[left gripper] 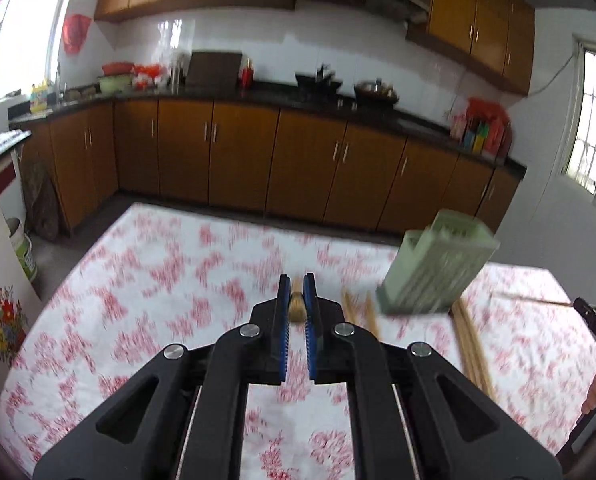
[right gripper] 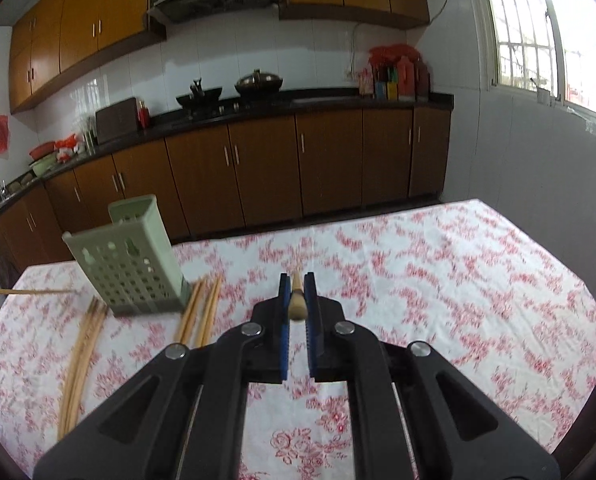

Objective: Organize utensils
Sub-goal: 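Lift the held chopsticks with both tools and carry them above the green holder, then open both tools to drop the chopsticks into the green holder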

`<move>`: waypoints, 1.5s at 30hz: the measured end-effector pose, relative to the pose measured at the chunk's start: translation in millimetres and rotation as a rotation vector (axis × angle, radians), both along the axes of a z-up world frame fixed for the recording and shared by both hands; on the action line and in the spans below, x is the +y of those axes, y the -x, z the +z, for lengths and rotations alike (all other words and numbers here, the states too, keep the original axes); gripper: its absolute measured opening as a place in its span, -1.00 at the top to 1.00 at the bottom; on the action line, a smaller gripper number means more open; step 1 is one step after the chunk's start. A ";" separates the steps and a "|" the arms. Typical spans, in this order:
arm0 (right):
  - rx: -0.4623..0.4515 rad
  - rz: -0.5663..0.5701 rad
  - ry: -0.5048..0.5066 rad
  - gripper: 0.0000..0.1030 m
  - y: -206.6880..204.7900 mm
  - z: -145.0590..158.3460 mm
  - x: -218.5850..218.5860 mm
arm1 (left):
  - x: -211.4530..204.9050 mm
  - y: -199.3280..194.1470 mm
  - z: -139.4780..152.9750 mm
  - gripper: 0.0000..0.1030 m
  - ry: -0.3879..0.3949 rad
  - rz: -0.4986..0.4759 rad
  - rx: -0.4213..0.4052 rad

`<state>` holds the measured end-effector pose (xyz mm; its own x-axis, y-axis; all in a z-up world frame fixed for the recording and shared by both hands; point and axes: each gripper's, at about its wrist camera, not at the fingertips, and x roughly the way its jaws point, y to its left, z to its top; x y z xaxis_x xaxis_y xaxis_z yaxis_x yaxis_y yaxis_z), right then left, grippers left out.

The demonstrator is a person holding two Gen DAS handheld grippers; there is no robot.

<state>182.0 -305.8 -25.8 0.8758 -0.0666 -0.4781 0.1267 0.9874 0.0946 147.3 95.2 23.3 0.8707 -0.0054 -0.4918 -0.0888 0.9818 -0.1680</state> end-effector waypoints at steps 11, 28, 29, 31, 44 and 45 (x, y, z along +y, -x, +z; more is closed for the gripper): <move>-0.064 -0.008 -0.034 0.85 -11.0 30.4 -10.2 | 3.5 -12.5 29.0 0.86 -0.019 0.039 -0.058; -0.221 0.071 -0.059 0.85 -22.1 122.2 -1.2 | -13.5 -22.9 103.0 0.87 -0.049 -0.005 -0.184; -0.245 0.085 -0.072 0.85 -21.9 133.7 1.9 | -16.7 -24.7 112.4 0.87 -0.045 -0.010 -0.201; -0.294 0.119 -0.103 0.85 -21.9 155.1 9.2 | -22.9 -28.5 130.3 0.87 -0.032 -0.020 -0.235; -0.325 0.249 -0.182 0.85 -55.3 162.4 54.1 | -76.8 -62.1 137.3 0.87 0.088 -0.099 -0.319; -0.312 0.251 -0.179 0.85 -57.5 156.9 57.9 | -78.5 -64.7 132.2 0.87 0.089 -0.104 -0.308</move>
